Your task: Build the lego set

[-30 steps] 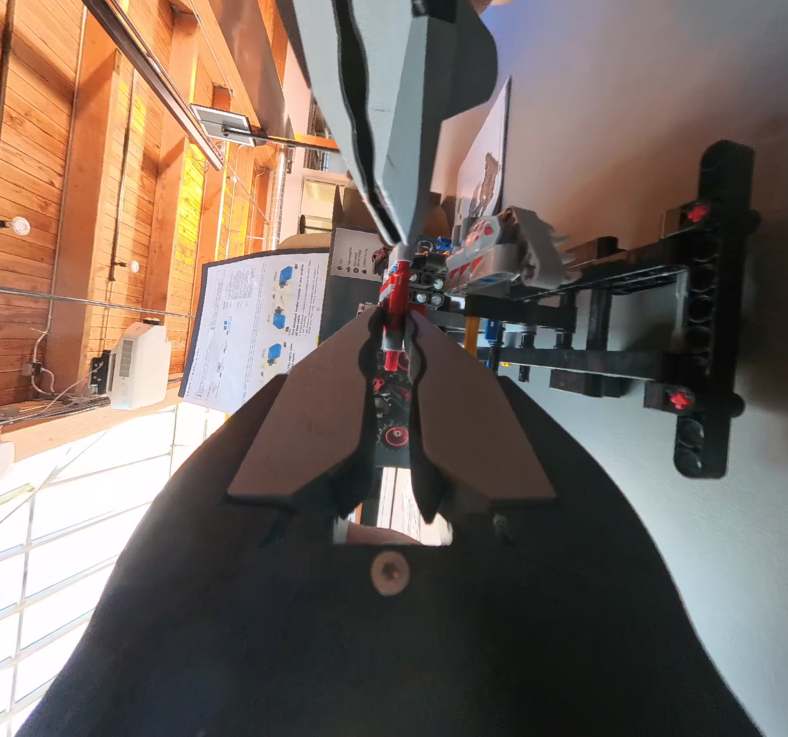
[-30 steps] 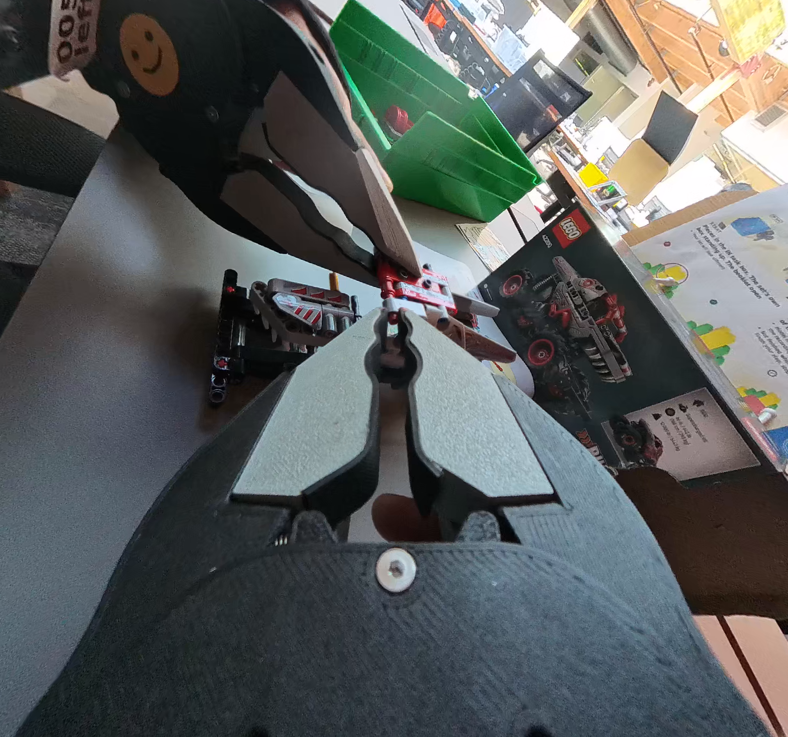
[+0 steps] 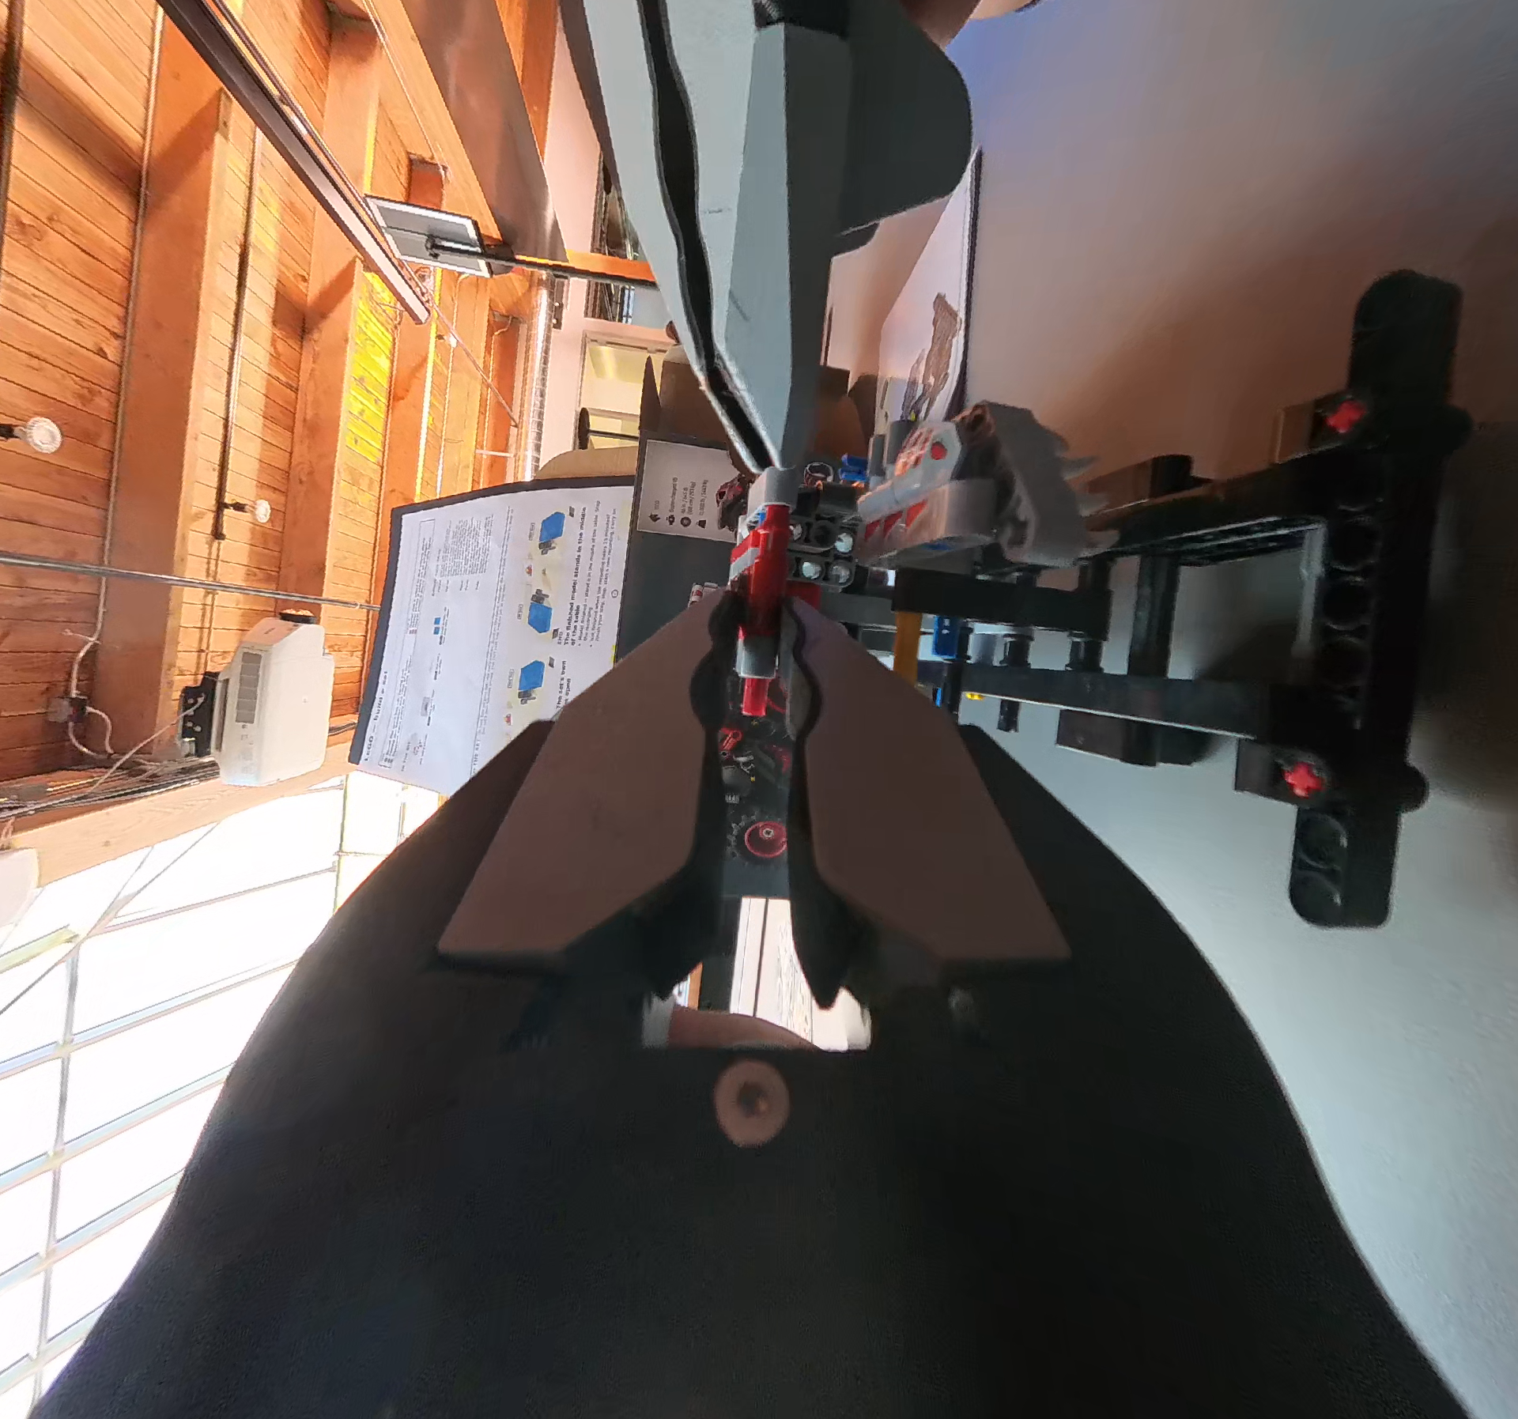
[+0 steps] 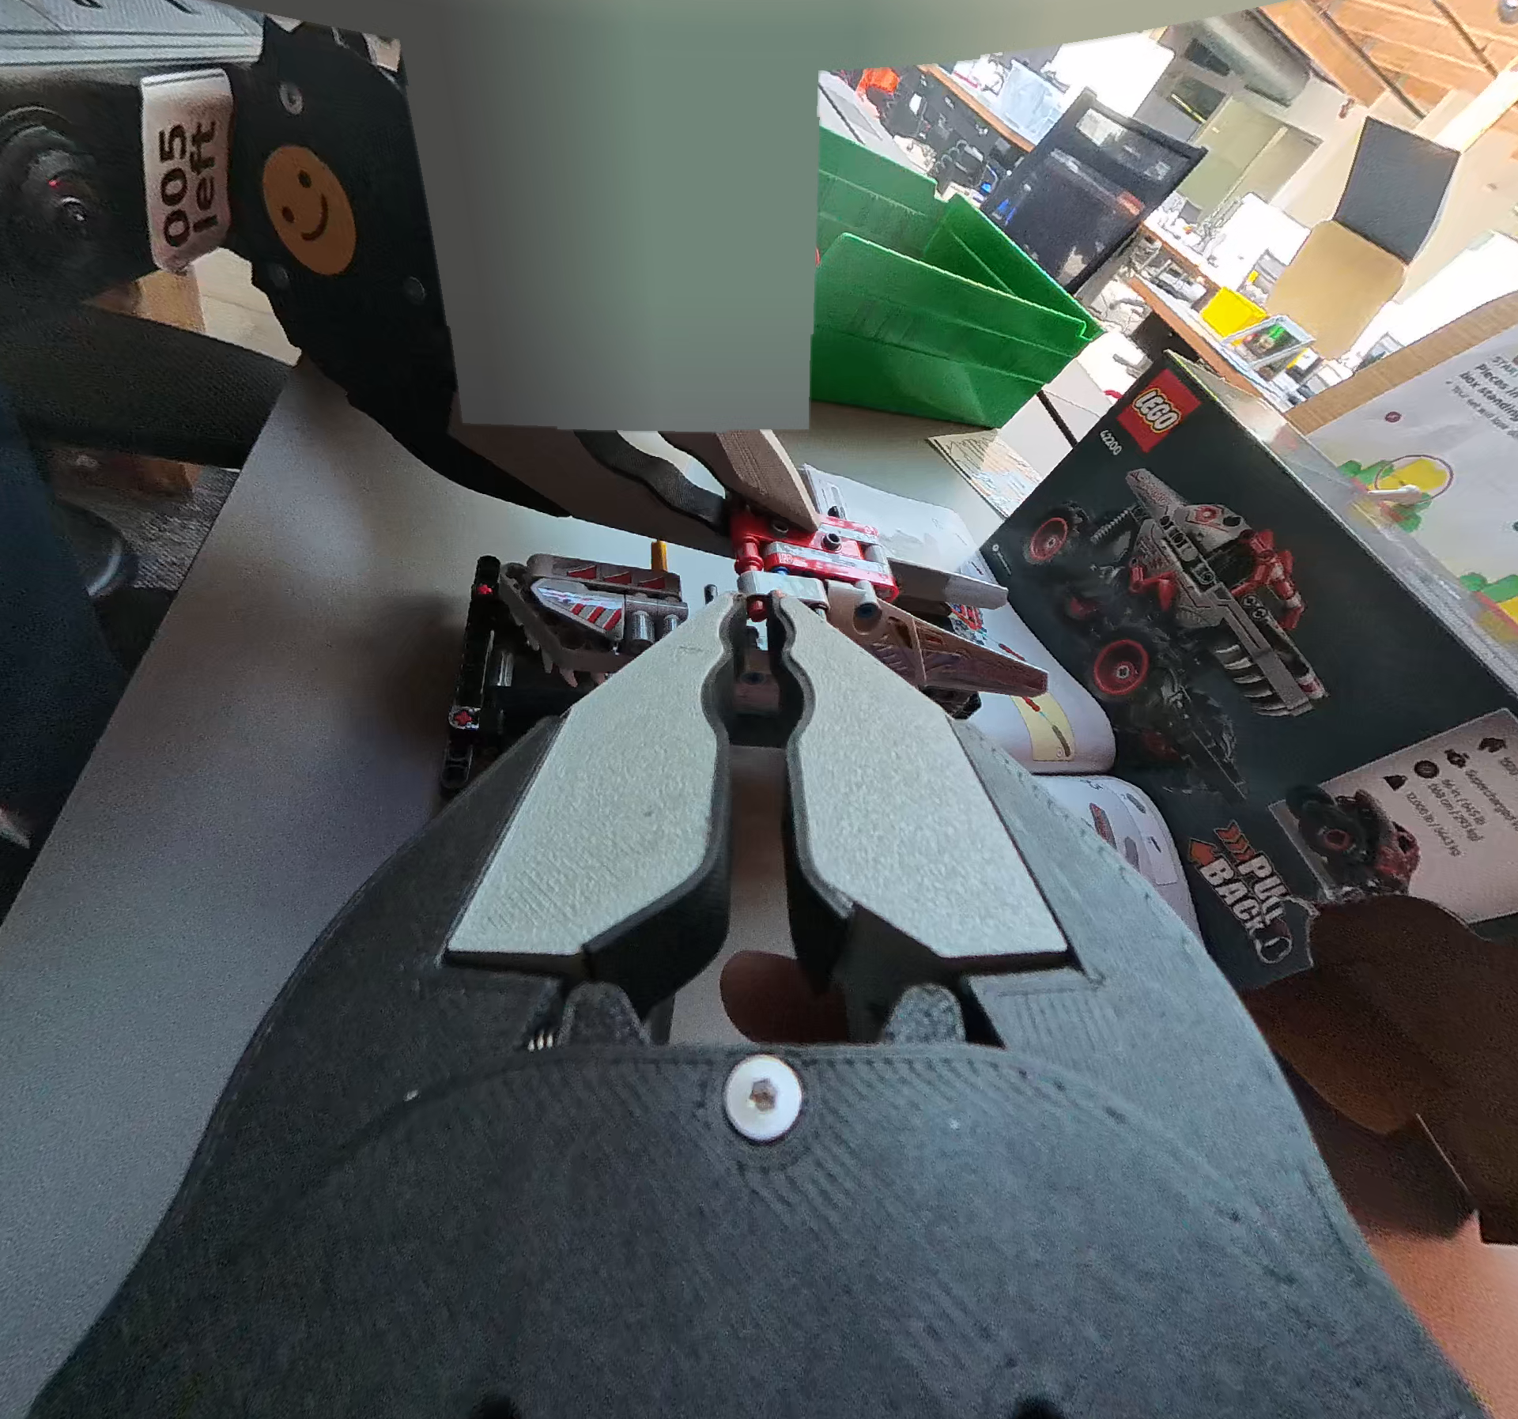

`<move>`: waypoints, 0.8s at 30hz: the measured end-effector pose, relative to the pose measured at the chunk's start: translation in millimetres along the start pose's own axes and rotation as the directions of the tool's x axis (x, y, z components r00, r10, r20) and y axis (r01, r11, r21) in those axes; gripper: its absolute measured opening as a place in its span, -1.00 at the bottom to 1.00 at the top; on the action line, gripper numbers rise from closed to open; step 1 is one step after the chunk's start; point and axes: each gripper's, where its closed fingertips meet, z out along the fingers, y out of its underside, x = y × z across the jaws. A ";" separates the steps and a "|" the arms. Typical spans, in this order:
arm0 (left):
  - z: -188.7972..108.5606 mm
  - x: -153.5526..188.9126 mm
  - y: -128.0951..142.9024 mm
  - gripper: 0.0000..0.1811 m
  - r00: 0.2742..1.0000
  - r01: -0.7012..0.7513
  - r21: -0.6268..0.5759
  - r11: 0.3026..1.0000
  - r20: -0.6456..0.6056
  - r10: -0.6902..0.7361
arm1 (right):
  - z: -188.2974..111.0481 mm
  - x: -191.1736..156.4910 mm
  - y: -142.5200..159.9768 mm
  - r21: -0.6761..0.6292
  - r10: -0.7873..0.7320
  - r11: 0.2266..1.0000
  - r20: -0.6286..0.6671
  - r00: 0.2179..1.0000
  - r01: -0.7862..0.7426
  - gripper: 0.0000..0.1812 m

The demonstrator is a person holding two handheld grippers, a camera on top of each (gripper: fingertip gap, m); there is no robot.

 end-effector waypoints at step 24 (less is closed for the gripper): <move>2.9 0.3 -11.1 -0.96 0.999 0.048 -0.015 0.999 -0.016 -0.049 | 6.2 -12.4 -18.2 0.078 -0.042 0.996 0.009 0.999 0.042 -1.00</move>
